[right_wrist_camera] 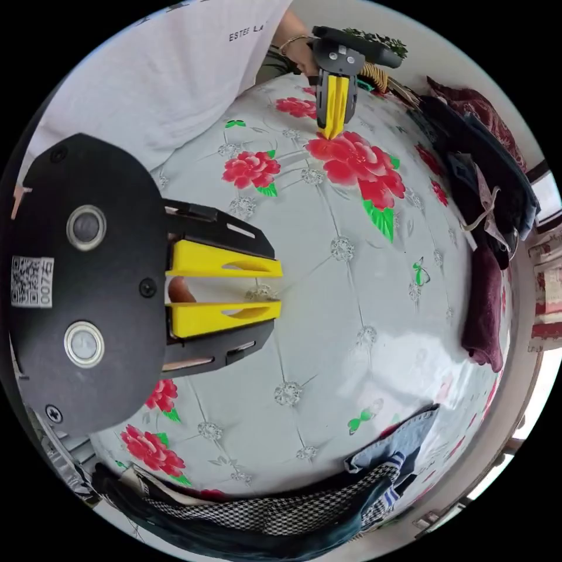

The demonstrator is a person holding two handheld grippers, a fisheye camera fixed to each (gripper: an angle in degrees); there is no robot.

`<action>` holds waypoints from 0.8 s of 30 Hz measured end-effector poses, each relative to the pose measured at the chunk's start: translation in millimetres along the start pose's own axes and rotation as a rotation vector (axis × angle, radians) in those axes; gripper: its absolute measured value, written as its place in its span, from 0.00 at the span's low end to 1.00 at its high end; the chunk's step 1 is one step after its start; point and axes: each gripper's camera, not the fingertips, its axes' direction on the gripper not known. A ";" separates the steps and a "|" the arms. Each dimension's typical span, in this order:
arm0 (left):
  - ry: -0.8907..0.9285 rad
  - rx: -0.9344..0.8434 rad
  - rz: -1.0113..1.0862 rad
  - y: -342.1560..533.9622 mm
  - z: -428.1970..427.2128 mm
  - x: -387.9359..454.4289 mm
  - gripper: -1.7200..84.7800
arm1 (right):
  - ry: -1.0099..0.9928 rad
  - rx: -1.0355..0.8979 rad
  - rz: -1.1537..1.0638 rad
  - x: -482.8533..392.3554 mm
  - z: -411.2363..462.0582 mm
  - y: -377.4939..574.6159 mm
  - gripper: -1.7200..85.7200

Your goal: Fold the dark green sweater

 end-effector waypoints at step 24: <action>-0.045 0.003 -0.020 29.9 -25.1 -2.3 0.05 | 0.328 0.132 0.433 202.8 -92.0 50.0 0.02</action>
